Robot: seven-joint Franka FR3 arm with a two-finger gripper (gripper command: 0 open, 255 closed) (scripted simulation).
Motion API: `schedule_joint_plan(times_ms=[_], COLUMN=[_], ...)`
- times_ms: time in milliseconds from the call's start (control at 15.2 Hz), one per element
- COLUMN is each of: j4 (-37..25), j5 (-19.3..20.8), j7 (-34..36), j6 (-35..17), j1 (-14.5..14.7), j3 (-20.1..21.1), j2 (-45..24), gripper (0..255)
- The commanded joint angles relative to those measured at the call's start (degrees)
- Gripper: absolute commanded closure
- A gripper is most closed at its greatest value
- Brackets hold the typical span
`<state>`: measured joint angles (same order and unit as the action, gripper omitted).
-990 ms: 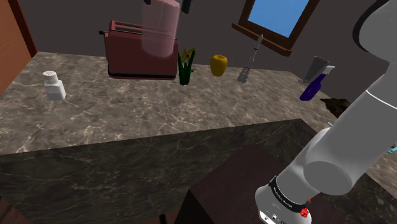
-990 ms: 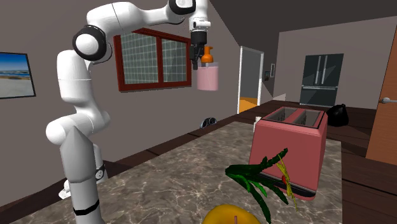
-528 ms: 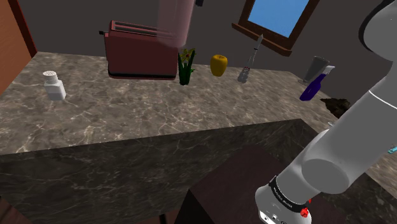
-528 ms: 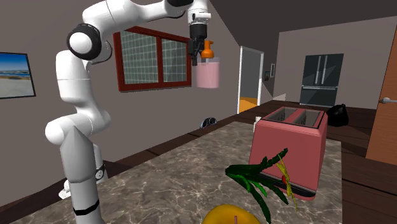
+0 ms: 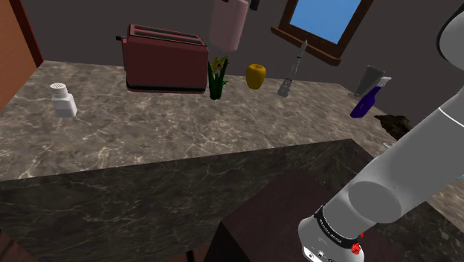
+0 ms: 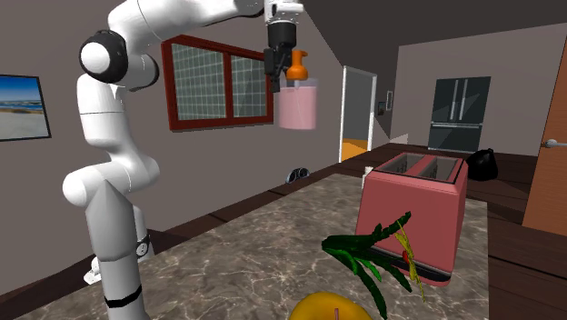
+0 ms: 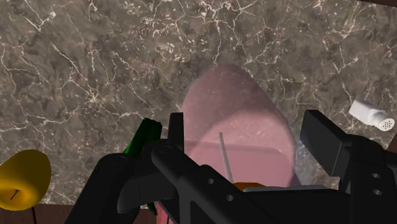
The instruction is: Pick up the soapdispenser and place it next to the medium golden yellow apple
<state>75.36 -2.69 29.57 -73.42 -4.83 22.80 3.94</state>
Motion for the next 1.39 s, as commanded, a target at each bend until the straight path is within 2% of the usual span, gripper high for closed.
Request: schedule_joint_plan(times_ms=[0, 396, 726, 1056, 1320], j4=[0.64, -1.35, -5.6, -12.95, -22.57], j5=[-0.17, 0.46, 1.26, 2.14, 2.9], j7=[-3.66, -12.13, -18.66, -24.74, -29.25], j6=[-0.13, 0.45, 1.49, 3.48, 6.52], j1=[-1.62, -5.39, -8.53, -11.51, -13.8], j3=[-2.0, -6.55, -9.73, -12.48, -14.26], j2=[0.46, -1.33, -4.83, -10.45, -17.2], gripper=[255, 255, 255, 255, 255])
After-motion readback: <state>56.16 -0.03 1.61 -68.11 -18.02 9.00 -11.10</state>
